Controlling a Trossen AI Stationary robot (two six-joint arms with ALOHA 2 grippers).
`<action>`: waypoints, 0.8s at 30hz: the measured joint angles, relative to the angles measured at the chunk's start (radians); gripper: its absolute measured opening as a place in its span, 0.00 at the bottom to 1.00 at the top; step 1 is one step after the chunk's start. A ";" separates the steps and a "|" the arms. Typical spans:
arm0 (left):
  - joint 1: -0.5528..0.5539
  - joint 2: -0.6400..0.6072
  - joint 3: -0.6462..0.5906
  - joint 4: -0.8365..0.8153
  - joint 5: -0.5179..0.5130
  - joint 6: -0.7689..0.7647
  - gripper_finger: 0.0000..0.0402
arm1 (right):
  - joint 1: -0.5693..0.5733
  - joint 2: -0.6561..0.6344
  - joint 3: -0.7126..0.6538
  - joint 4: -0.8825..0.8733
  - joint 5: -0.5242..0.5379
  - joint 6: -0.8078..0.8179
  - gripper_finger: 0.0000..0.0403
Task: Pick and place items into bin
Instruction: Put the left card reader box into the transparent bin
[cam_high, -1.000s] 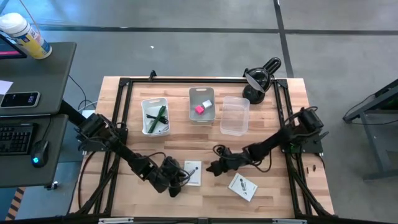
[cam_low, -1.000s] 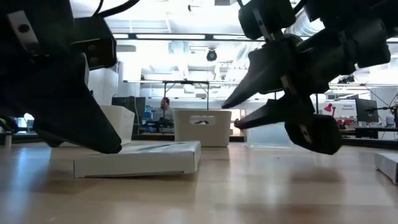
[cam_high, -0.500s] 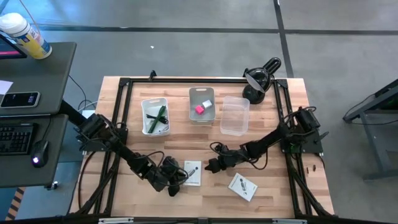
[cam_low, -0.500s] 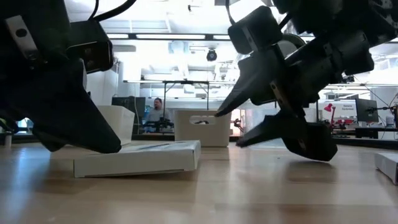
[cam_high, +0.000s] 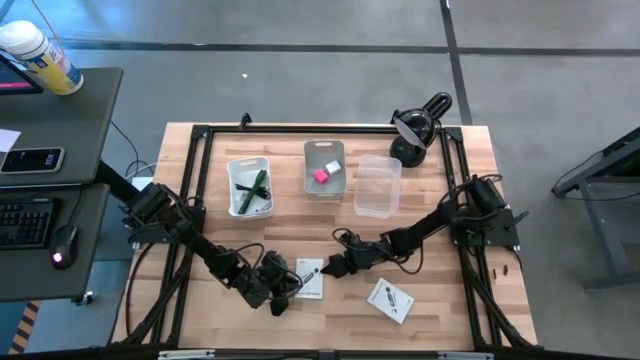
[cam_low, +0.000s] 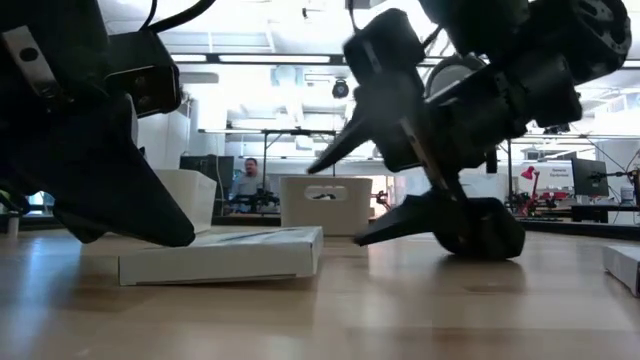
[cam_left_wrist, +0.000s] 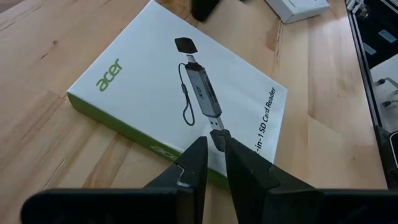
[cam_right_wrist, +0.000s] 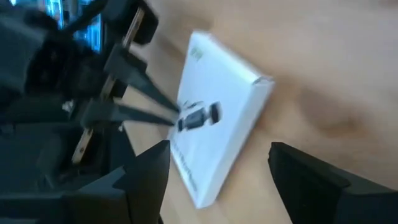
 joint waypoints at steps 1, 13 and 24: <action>0.000 0.000 0.000 0.000 0.000 0.000 0.13 | 0.001 0.010 0.016 -0.004 -0.010 -0.011 0.64; 0.000 0.001 -0.001 0.007 -0.003 -0.001 0.13 | -0.009 0.036 0.053 -0.090 -0.042 -0.014 0.64; -0.001 0.002 -0.002 0.016 -0.007 -0.001 0.13 | -0.008 0.064 0.053 -0.092 -0.026 0.024 0.64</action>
